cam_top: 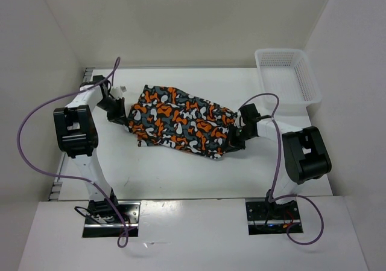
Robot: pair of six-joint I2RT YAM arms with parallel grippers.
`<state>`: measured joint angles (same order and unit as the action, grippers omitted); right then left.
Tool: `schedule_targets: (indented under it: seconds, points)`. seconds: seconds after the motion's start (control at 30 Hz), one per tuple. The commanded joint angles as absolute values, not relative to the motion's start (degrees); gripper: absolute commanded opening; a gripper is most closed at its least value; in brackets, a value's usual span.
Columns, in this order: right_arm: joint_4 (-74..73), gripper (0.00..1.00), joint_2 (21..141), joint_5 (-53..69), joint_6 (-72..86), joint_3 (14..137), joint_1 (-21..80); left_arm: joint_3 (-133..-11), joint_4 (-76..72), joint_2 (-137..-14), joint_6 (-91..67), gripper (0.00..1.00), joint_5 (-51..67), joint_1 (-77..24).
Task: Fold and stack the shorts
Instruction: Fold the shorts
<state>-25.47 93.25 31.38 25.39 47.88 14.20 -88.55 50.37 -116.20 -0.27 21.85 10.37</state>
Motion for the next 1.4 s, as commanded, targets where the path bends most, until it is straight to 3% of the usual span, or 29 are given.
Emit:
schedule_targets:
  seconds: [0.0, 0.23, 0.43, 0.53, 0.57, 0.63, 0.83, 0.97, 1.1, 1.23, 1.37]
  points:
    - [-24.51, 0.02, 92.64, 27.86, 22.60, 50.79, 13.80, -91.40, 52.20, -117.60, 0.00, 0.02, 21.45, 11.25]
    - [-35.84, 0.00, 87.81, 33.91, 6.09, 64.47, 13.80, -100.62, 58.52, -116.98, 0.00, 0.00, 23.55, 11.78]
    - [-32.55, 0.00, 88.50, 45.53, 7.81, 78.55, 9.85, -119.14, 64.86, -120.49, 0.00, 0.00, 42.15, 12.30]
    - [-26.65, 0.00, 92.80, 38.96, 11.43, 84.36, 6.77, -125.49, 64.86, -123.48, 0.00, 0.00, 56.57, 12.30]
    - [-26.63, 0.00, 93.94, 31.80, 10.56, 87.68, 6.25, -128.99, 64.34, -124.27, 0.00, 0.00, 61.47, 11.09]
    - [-26.10, 0.00, 96.32, 23.94, 5.91, 89.99, 6.24, -129.90, 64.34, -123.67, 0.00, 0.00, 61.52, 8.80]
    - [-25.41, 0.00, 93.97, 13.54, -4.73, 76.49, 6.24, -96.06, 52.04, -113.13, 0.00, 0.01, 49.51, 1.24]
    - [-22.06, 0.00, 90.97, 6.25, -4.92, 64.37, 5.02, -82.55, 52.03, -111.89, 0.00, 0.01, 44.83, -1.05]
    - [-21.53, 0.00, 88.86, 5.36, -5.54, 59.25, 5.01, -76.03, 51.50, -113.81, 0.00, 0.01, 41.49, -2.20]
    - [-20.92, 0.00, 87.63, 5.00, -6.68, 59.05, 3.62, -76.90, 54.21, -115.22, 0.00, 0.01, 43.75, 0.07]
    - [-27.49, 0.00, 86.57, 20.07, -13.93, 67.75, -1.32, -82.34, 56.77, -115.22, 0.00, 0.00, 46.75, 3.77]
